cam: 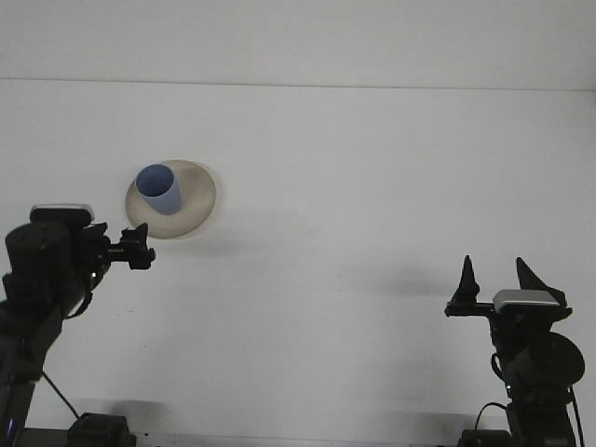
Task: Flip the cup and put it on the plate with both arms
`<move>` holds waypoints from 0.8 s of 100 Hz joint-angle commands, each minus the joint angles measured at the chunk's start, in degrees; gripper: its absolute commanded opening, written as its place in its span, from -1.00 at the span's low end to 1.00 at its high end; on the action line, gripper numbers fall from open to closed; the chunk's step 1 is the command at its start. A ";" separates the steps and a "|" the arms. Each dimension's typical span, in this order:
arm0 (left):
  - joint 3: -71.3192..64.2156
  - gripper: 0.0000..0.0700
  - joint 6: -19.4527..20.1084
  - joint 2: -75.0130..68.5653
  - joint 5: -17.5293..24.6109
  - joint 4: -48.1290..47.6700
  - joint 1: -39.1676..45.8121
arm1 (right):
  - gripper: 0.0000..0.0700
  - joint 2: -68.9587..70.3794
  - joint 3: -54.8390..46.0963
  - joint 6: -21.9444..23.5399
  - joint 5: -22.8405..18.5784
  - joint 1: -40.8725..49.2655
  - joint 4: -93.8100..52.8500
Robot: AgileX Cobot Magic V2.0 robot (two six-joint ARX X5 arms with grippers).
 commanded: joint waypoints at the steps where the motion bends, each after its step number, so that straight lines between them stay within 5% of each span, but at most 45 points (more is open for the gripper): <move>1: -5.18 0.35 -0.35 -4.02 0.02 4.48 -0.59 | 0.64 0.11 0.17 -0.24 0.13 0.04 0.59; 14: -16.28 0.35 -0.13 -12.17 0.02 12.02 -1.33 | 0.64 0.11 0.17 -0.26 0.13 0.04 0.57; 29: -25.66 0.35 4.72 -19.02 -0.98 19.12 -1.36 | 0.64 0.11 0.17 -0.24 0.13 0.04 0.52; 40: -28.52 0.35 3.56 -21.40 -1.40 23.08 -1.36 | 0.64 0.09 0.17 -0.24 0.11 0.04 0.55; 80: -28.55 0.30 3.56 -21.77 -1.66 23.91 -1.36 | 0.63 0.09 0.17 -0.26 0.09 0.04 0.57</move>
